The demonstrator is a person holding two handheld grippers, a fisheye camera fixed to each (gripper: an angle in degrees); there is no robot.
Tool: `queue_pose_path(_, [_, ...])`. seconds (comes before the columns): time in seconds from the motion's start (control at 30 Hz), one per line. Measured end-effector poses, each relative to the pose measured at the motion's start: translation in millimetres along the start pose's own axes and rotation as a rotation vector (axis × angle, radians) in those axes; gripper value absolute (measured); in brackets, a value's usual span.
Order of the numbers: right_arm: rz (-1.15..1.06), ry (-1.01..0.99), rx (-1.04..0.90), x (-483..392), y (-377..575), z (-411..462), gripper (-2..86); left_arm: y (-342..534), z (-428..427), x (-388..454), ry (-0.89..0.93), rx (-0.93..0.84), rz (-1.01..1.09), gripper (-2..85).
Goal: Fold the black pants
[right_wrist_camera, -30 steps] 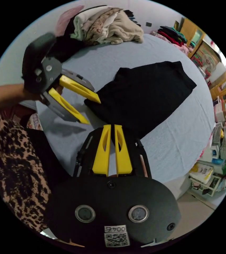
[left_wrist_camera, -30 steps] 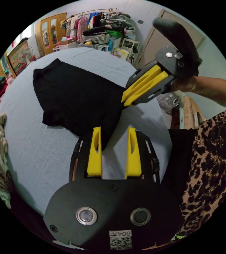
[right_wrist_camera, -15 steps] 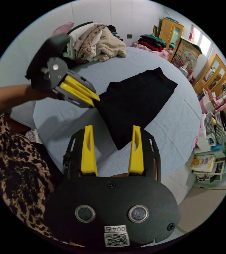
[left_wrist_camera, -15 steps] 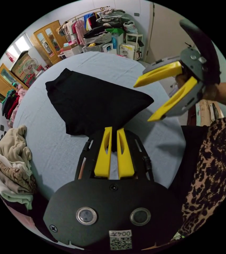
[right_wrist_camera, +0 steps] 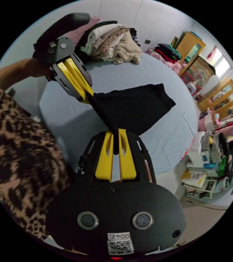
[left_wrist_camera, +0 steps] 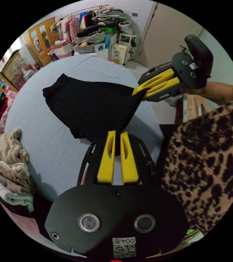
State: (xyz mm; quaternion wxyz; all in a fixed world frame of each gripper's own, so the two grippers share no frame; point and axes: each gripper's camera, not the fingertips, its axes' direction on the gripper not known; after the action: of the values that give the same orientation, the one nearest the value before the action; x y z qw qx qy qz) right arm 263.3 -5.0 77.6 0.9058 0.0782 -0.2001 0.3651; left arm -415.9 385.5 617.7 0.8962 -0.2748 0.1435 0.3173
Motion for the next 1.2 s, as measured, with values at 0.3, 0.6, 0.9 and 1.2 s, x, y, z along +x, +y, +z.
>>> queue_pose_path(0.3, [0.074, -0.400, -0.096, 12, -5, -48, 4.1, 0, -20, 17, 0.264, -0.185, 0.042, 2.5])
queue_pose_path(0.6, [0.075, -0.307, -0.115, 133, -104, -75, 4.0, -102, -67, -97, 0.122, -0.205, 0.035, 2.3])
queue_pose_path(0.9, [0.188, -0.371, -0.226, 240, -166, -18, 3.9, -177, -9, -207, 0.044, -0.315, -0.040, 1.9])
queue_pose_path(1.2, [0.323, -0.440, -0.271, 295, -183, 24, 5.3, -184, 23, -257, 0.059, -0.340, -0.183, 2.7])
